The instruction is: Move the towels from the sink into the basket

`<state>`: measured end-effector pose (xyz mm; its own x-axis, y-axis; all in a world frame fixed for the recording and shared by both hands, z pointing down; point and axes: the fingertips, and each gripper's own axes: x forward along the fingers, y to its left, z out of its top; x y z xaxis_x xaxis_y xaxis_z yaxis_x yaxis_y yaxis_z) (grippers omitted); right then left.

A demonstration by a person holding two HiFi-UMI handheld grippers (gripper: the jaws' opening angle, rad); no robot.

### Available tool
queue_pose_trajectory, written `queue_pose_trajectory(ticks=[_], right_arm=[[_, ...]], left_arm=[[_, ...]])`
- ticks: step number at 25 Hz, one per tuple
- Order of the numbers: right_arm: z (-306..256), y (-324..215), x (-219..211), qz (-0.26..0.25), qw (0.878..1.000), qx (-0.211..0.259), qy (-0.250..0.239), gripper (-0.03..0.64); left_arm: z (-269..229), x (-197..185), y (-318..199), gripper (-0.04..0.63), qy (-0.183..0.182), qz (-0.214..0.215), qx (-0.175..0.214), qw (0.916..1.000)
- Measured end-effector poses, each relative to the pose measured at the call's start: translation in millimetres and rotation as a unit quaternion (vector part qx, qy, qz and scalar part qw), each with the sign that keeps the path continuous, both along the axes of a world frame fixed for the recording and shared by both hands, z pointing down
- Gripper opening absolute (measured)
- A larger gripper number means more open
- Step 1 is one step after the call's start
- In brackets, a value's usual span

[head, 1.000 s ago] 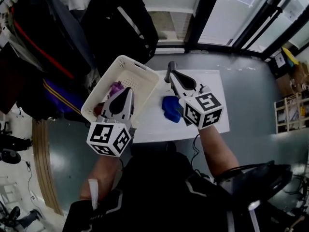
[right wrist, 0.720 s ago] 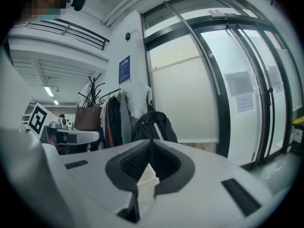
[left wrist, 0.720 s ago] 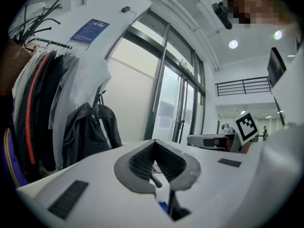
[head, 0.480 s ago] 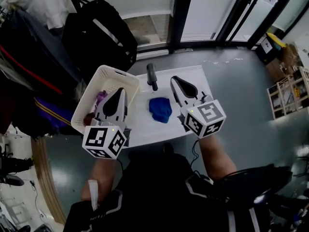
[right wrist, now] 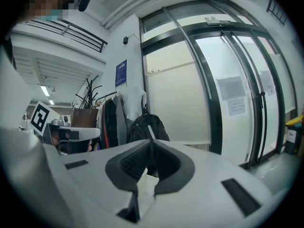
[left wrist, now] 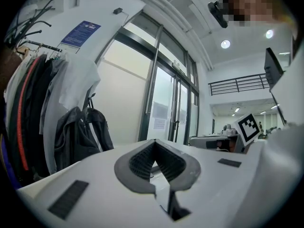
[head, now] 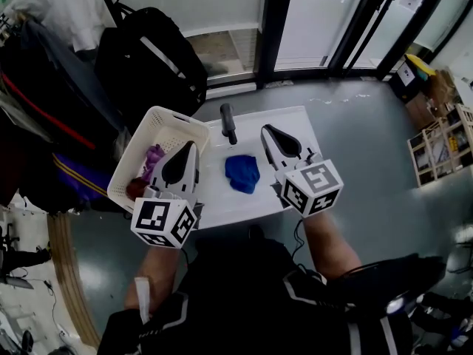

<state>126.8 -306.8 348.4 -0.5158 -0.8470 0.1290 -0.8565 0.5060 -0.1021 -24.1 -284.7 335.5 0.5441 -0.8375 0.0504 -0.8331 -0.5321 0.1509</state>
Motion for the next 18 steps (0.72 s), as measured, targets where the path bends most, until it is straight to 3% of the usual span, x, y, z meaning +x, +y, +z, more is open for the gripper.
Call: queue_pose_trajectory(ticks=[11,18], right_arm=[[-3,3,-1,-0.008,1.000,0.000,-0.007,0.023],[13,-2,3,-0.010,1.000,-0.013,0.008,0.025]], left_arm=[[5,2,1,0.003,-0.006,-0.009,-0.006,0.9999],[13,5,4,0.005,0.018,-0.015,-0.024,0.9994]])
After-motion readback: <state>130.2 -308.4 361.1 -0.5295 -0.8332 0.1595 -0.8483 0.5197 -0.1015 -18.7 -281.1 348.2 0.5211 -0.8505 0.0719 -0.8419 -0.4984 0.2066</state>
